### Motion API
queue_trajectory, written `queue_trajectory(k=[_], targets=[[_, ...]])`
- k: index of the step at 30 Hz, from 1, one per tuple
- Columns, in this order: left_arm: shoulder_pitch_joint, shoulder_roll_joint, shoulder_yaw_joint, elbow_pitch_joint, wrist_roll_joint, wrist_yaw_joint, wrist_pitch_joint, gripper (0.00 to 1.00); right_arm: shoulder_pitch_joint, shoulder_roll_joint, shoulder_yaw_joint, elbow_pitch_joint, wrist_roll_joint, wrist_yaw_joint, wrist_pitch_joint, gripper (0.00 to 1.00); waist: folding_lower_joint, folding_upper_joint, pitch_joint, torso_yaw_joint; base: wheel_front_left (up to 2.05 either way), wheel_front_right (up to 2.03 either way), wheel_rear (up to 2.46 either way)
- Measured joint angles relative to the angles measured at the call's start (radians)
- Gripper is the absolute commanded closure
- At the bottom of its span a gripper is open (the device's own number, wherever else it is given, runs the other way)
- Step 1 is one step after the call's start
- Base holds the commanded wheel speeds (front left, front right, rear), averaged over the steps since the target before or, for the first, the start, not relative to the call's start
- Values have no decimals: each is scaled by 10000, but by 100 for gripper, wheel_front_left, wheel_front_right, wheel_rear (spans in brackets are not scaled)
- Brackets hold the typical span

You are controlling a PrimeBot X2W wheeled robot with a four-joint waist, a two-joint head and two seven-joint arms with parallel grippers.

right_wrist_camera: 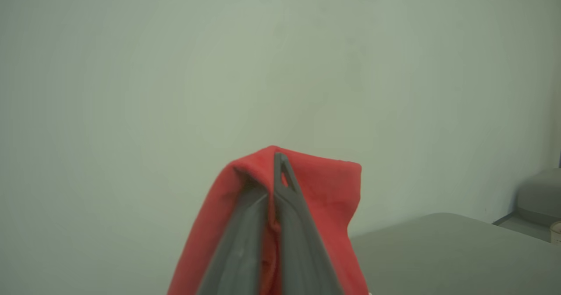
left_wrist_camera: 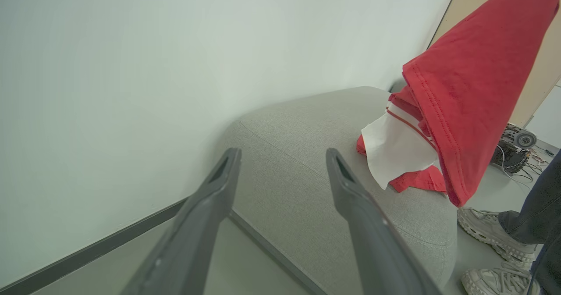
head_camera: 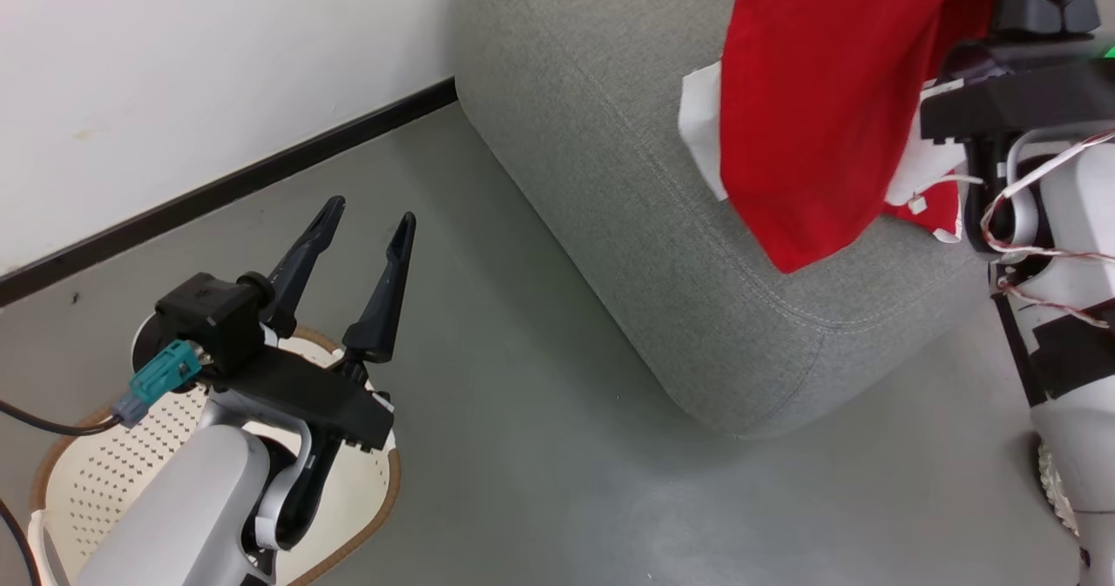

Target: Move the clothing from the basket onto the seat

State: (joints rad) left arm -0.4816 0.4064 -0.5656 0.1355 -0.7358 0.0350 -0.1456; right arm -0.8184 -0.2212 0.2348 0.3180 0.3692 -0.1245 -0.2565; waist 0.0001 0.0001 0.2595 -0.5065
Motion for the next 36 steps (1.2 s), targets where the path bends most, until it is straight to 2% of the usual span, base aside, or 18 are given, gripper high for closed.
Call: queue_trajectory(k=[10,21,30,36], targets=[[10,336,67,-265,4,-2,94,0,-907,-477,-1053,48,-40,0,-2,100,0,-1,528,202,0,0,0],[10,581,63,-435,12,-90,305,0,-1059,-817,-2372,33,-662,0,125,100,-1,-1,1025,294,0,0,0],[11,815,48,-658,13,-104,487,0,-1084,-782,-3323,-36,-986,0,545,100,-1,-1,1503,458,0,0,0],[105,1225,127,-947,13,-178,650,0,-759,-311,-4031,-121,-1262,0,901,100,0,-1,2004,603,0,0,0]])
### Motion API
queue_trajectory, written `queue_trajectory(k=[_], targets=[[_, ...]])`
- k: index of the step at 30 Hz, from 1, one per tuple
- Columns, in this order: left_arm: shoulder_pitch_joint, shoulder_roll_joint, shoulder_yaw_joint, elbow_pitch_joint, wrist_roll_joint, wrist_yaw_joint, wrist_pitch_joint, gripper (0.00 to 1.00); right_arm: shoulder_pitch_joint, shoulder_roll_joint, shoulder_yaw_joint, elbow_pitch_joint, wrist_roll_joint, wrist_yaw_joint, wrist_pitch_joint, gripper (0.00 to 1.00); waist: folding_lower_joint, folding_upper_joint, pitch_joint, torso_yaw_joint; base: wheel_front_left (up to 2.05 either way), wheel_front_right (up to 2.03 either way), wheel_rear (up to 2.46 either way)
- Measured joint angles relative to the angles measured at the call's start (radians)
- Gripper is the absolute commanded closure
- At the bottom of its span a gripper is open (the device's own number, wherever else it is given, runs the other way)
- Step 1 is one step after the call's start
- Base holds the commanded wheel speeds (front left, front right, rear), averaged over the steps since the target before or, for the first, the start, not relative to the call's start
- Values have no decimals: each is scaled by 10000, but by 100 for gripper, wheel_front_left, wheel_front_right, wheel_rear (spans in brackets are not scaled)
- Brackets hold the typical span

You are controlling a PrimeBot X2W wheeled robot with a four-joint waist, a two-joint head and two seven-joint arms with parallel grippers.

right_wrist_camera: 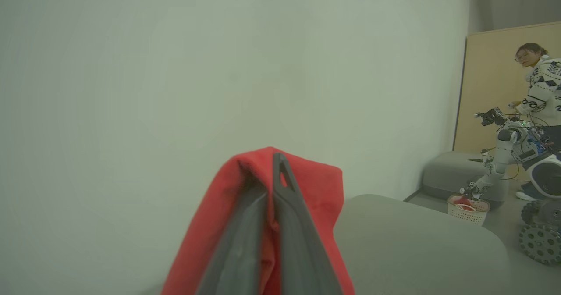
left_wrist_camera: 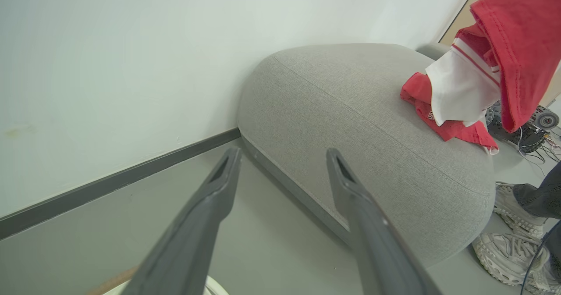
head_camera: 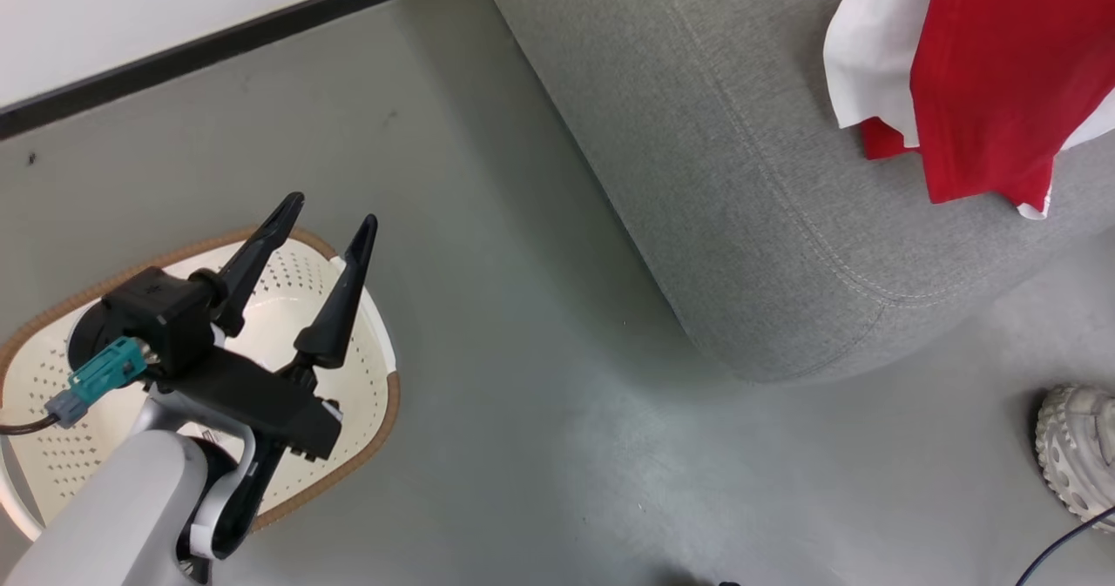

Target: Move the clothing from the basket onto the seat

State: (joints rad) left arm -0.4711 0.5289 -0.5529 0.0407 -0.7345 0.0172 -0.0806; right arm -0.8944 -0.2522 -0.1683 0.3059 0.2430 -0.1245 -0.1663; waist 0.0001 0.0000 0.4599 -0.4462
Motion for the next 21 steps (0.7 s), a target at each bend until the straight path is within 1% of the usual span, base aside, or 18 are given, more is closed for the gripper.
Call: queue_trajectory(k=[4,8,11,16,21], targets=[[106,274,88,-180,0,0,42,0,256,163,-568,35,-35,0,128,100,0,0,338,64,0,0,0],[116,506,209,-324,0,-10,98,0,566,780,-1093,-113,-416,0,173,100,0,1,691,108,0,0,0],[116,692,291,-391,0,-44,136,0,657,945,-1515,-113,-602,0,247,100,0,1,948,130,0,0,0],[115,848,372,-533,0,-88,194,0,629,1135,-2019,-155,-723,0,257,100,1,1,1318,157,0,0,0],[117,1041,451,-660,0,-88,236,0,636,1680,-2708,-313,-1101,0,255,100,0,1,1635,159,0,0,0]])
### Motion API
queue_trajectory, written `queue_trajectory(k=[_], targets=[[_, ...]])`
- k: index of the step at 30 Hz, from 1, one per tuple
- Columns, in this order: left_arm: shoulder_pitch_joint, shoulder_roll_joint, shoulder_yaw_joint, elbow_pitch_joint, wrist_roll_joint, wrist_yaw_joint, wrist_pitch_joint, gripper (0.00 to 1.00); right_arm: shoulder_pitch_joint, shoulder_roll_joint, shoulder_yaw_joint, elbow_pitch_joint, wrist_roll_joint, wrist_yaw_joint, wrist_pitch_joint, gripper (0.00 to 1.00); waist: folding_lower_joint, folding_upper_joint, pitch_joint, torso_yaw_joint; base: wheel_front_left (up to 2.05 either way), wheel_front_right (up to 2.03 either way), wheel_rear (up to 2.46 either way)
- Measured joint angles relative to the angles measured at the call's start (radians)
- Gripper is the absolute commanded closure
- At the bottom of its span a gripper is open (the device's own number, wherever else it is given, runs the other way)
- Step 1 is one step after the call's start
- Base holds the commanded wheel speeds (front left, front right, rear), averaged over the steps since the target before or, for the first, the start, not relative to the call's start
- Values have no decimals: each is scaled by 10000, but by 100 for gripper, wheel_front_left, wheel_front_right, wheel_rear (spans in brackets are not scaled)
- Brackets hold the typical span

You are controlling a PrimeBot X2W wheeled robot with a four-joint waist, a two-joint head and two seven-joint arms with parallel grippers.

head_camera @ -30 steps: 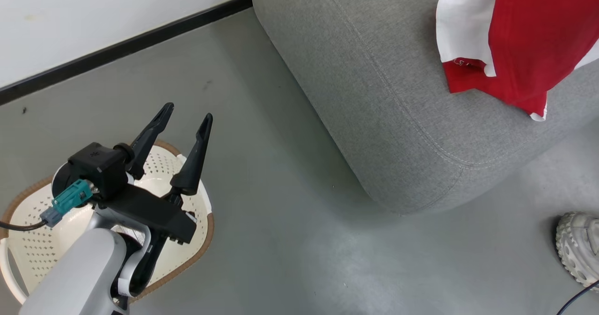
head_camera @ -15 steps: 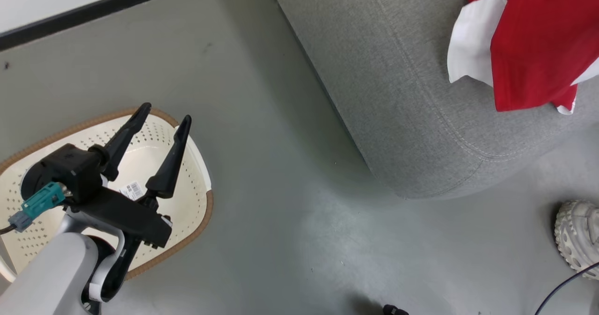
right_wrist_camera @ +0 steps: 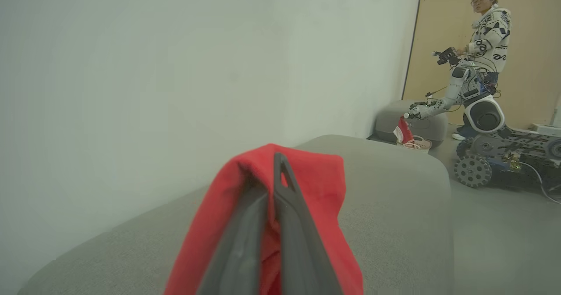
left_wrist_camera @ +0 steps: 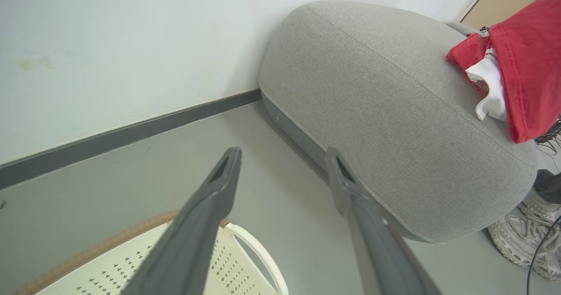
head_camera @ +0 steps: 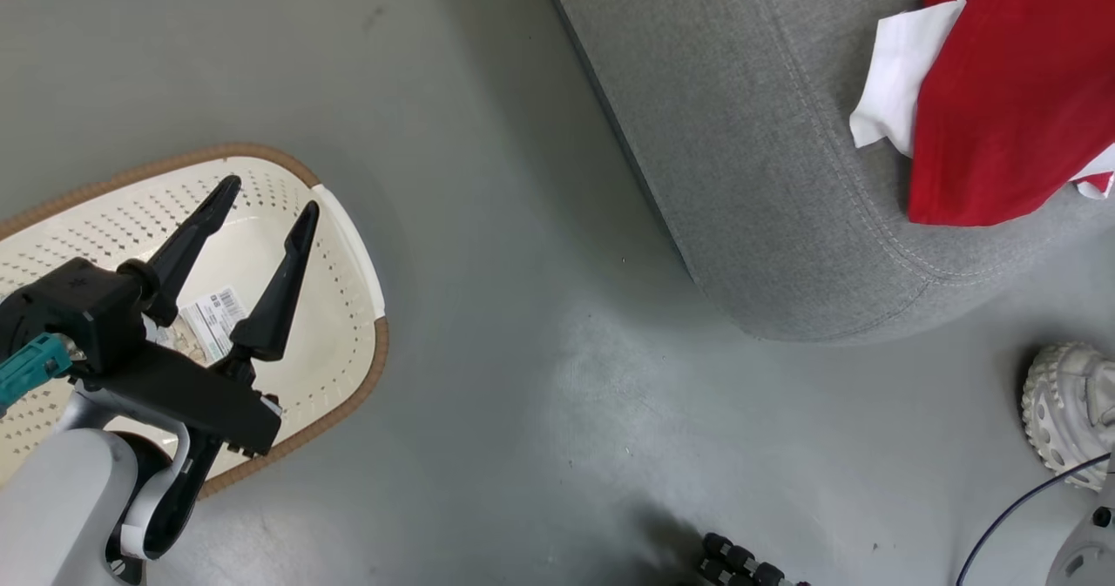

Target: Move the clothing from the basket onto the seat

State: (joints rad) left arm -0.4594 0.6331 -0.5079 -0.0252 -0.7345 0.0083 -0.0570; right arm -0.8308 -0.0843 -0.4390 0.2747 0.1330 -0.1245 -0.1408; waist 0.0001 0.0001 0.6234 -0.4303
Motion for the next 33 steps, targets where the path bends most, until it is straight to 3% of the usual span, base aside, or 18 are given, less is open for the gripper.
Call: queue_trajectory(k=[4,9,23,33], targets=[[-2,96,38,-125,0,-2,102,0,-19,219,-767,-29,-192,0,2,100,0,0,244,-4,0,0,0],[0,261,107,-288,0,-2,128,0,-538,-357,-1120,721,-4,-2,151,100,1,0,565,17,0,0,0],[1,577,247,-420,0,-10,203,0,-425,510,-846,767,-180,-2,-276,100,0,0,1226,103,0,0,0],[32,591,263,-405,0,-10,201,0,-170,533,-951,1432,-190,-2,-341,100,0,0,1244,108,0,0,0]])
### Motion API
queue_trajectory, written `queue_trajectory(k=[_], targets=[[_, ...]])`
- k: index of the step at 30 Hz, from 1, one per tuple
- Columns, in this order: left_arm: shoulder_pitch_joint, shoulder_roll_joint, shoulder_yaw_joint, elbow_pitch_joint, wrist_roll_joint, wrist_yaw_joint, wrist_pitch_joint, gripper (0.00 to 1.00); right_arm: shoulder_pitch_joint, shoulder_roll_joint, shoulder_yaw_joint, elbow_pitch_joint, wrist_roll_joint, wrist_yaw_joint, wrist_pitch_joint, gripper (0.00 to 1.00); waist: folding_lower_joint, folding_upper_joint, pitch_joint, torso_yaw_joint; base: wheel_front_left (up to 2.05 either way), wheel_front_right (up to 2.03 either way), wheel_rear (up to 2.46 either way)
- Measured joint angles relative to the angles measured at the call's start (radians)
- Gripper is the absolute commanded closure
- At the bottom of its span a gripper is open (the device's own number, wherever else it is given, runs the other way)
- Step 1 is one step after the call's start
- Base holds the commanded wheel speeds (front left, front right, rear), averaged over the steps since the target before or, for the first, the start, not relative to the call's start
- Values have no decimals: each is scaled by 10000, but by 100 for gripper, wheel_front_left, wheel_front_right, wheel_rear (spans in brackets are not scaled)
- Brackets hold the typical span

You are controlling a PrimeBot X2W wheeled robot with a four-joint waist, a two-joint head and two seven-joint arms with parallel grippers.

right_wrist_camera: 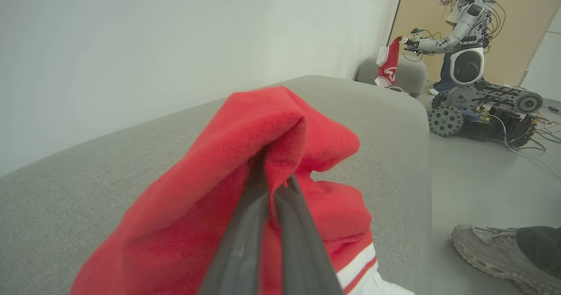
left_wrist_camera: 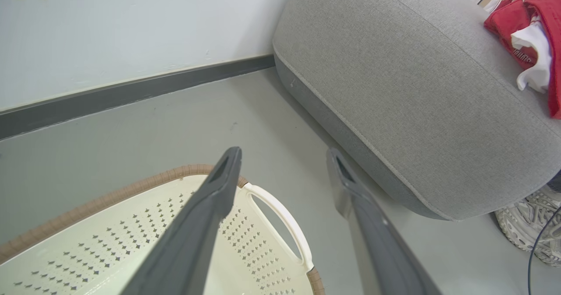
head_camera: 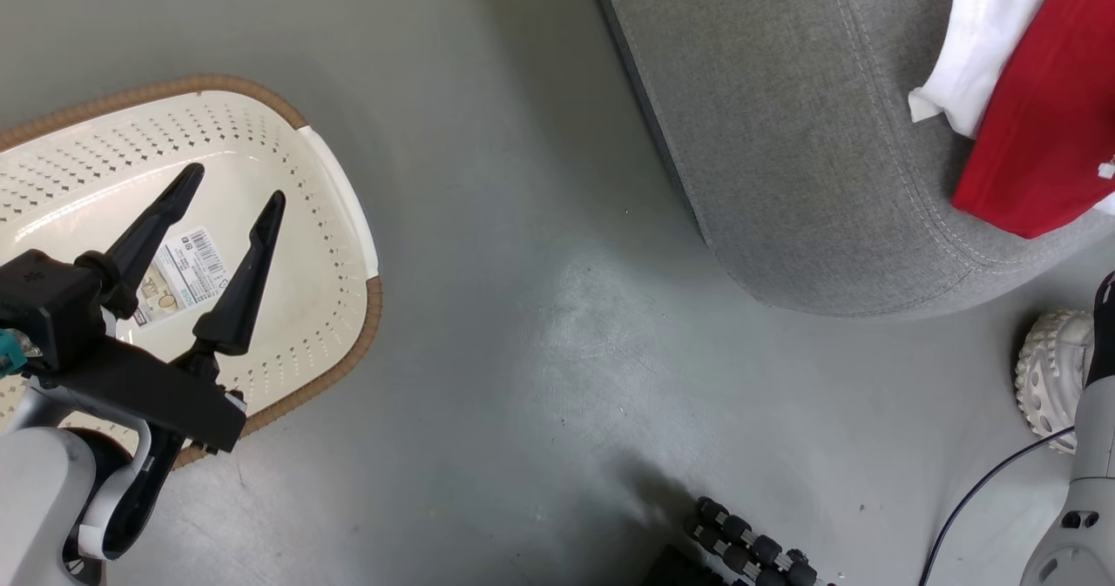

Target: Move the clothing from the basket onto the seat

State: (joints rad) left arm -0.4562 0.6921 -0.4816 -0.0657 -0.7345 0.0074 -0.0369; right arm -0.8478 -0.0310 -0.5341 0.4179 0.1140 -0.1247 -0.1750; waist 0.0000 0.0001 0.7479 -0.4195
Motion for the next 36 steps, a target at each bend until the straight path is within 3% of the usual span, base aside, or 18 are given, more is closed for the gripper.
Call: queue_trajectory(k=[14,15,16,17,18,36], targets=[[-4,-253,-121,251,0,-81,-98,0,380,-31,999,955,541,0,67,100,0,-1,-275,96,0,0,0],[-4,-284,-136,278,0,-81,-102,0,476,-23,1127,972,654,0,2,77,0,-1,-321,107,0,0,0],[-3,-295,-138,305,0,-81,-104,0,523,-15,1175,1035,690,0,-21,77,0,0,-368,114,0,0,0],[-3,-307,-140,334,-2,-81,-105,0,546,-17,1206,1068,711,0,-25,53,0,0,-416,120,0,0,0],[-3,-320,-144,351,-2,-81,-105,0,549,-17,1231,1080,719,0,-33,0,0,-1,-464,123,0,0,0],[117,-798,-359,757,-4,-90,-280,0,1277,-35,1419,832,648,0,-554,0,-1,0,-1289,79,0,0,0]])
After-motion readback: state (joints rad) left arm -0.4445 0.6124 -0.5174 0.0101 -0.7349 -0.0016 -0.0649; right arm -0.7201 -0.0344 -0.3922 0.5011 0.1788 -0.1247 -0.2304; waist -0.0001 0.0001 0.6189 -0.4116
